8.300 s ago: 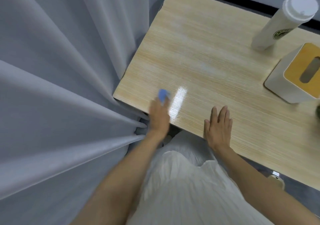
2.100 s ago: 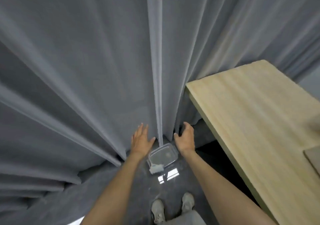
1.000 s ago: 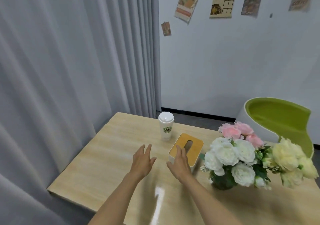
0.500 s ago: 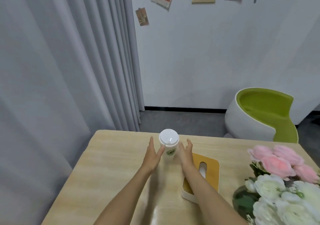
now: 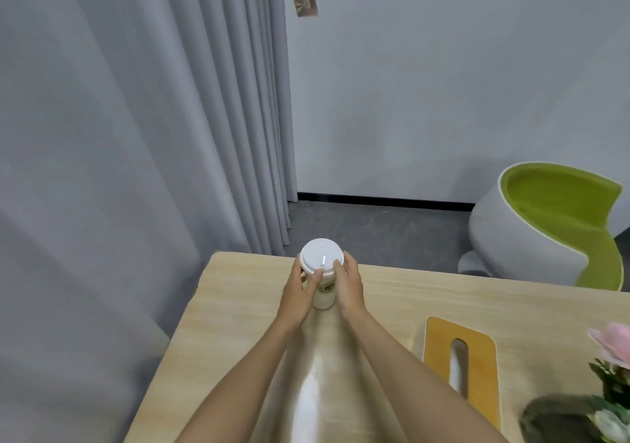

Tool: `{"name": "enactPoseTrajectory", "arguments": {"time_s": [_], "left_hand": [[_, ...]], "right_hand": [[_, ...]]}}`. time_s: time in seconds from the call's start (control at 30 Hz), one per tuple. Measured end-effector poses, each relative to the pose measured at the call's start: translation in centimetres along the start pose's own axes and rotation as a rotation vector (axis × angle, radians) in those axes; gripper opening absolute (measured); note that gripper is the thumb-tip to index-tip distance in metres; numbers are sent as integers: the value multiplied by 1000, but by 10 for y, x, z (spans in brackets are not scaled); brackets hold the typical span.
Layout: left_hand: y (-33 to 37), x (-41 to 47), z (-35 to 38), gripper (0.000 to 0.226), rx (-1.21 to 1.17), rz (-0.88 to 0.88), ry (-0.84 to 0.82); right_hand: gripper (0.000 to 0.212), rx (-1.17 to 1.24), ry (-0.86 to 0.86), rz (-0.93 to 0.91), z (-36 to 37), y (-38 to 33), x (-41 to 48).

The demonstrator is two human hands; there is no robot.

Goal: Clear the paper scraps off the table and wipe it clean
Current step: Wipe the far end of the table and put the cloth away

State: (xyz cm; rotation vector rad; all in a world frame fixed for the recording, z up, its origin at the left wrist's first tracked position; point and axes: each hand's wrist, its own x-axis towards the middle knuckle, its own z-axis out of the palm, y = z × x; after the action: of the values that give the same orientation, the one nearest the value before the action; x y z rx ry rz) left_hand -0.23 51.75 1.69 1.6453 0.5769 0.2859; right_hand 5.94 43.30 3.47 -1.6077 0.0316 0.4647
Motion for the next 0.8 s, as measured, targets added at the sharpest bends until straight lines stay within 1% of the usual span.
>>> {"name": "enactPoseTrajectory", "arguments": {"time_s": [0.17, 0.3, 0.33, 0.47, 0.57, 0.63, 0.8], "left_hand": [[-8, 21, -70, 50, 18, -42, 106], [-19, 33, -114, 53, 9, -63, 142], [-22, 36, -121, 55, 8, -67, 145], [-32, 46, -137, 62, 22, -73, 142], [-32, 50, -135, 50, 19, -65, 117], [-32, 52, -132, 47, -1, -61, 131], [-33, 57, -128, 42, -61, -65, 156]], "right_hand": [[30, -20, -114, 30, 74, -5, 11], [17, -62, -228, 17, 119, 0, 22], [16, -75, -247, 4, 128, 2, 25], [33, -83, -276, 2, 144, 7, 35], [36, -91, -284, 4, 145, 12, 38], [34, -71, -300, 18, 145, 15, 38], [45, -25, -353, 55, 148, 14, 31]]}}
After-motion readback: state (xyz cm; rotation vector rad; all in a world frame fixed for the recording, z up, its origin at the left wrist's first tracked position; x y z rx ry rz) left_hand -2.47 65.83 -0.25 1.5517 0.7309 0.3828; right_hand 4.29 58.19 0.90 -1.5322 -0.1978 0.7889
